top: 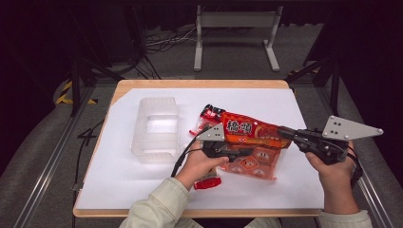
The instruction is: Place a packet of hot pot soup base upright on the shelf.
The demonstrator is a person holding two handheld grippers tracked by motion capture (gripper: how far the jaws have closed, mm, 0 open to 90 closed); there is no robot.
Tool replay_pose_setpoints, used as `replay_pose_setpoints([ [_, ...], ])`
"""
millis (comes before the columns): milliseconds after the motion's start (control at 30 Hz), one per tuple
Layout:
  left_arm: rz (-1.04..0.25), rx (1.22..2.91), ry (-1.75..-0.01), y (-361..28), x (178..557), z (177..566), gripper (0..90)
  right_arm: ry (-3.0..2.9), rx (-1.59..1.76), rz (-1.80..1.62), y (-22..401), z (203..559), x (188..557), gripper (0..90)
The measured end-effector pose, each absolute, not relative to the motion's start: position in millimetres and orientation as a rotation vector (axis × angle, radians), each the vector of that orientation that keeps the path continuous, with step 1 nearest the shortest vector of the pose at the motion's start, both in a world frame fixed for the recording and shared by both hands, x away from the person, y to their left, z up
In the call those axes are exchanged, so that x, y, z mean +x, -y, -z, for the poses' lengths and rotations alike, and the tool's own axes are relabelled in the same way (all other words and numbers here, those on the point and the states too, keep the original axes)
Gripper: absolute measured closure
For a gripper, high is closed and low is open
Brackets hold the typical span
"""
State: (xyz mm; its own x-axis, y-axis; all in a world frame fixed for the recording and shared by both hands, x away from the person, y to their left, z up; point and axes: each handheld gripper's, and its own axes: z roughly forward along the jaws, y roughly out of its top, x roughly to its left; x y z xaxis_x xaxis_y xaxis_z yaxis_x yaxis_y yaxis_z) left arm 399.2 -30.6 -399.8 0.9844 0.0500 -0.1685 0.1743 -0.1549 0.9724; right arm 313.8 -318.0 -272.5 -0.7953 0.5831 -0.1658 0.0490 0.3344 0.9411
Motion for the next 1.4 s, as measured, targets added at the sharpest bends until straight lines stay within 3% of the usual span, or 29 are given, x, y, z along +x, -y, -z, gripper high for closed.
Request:
replay_pose_setpoints([
  [567, 0.051, 1.78, -0.146, 29, 392, 373, 71.5, -2.065, 0.549, -1.498, 326, 267, 310, 88.9],
  [1067, -0.037, 1.76, -0.157, 0, 403, 334, 71.5, -1.984, 0.615, -1.524, 342, 260, 303, 62.1],
  [1400, -0.068, 1.742, -0.18, -18, 411, 315, 71.5, -1.97, 0.637, -1.528, 349, 262, 306, 57.4],
])
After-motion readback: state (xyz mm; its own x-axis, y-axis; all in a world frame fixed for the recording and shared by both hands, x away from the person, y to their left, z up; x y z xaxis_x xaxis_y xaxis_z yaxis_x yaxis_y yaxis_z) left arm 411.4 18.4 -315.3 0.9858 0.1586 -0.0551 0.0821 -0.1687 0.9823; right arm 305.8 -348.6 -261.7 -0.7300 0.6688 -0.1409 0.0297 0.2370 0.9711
